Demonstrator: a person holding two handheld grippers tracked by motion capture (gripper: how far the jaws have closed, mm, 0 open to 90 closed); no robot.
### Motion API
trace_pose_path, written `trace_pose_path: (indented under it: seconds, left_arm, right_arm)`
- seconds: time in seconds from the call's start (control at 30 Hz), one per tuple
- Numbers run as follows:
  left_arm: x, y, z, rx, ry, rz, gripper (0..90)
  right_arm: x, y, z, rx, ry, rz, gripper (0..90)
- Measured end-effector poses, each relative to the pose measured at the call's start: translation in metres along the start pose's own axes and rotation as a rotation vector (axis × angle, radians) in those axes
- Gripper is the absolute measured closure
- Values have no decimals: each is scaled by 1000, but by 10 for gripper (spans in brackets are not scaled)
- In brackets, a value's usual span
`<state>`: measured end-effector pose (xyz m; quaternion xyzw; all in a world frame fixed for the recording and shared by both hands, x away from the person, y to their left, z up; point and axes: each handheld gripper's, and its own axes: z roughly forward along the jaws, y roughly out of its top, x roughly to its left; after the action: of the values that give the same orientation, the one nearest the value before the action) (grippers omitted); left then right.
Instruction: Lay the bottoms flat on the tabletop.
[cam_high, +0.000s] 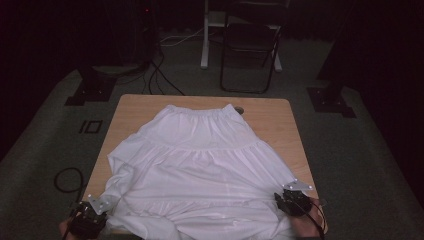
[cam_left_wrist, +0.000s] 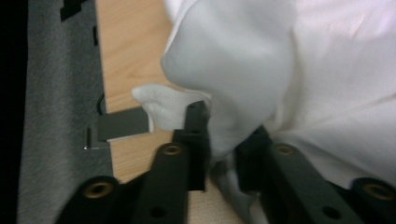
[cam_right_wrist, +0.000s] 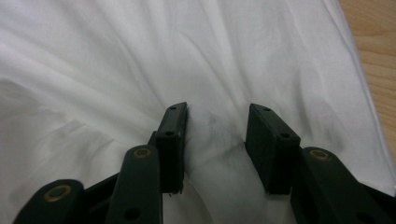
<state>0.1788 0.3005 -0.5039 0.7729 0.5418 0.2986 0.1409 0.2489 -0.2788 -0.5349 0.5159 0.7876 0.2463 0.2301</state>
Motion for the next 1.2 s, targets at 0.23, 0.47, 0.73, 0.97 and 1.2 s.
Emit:
trace_pose_path:
  seconds: [0.23,0.47,0.73,0.97,1.2]
  left_arm:
    - [1,29,-20,-185,-166,-22,595]
    - [-16,67,-14,-250,-214,43,568]
    - [-40,108,28,-238,-249,89,560]
    - [-56,117,67,-153,-214,83,533]
    - [-35,93,84,-71,-135,2,619]
  right_arm:
    - [-1,0,0,-4,4,8,583]
    - [-1,-1,1,-9,7,14,581]
    - [-2,-2,1,-16,10,20,578]
    - [-2,-2,1,-16,11,21,576]
    - [-2,-2,1,-17,13,21,576]
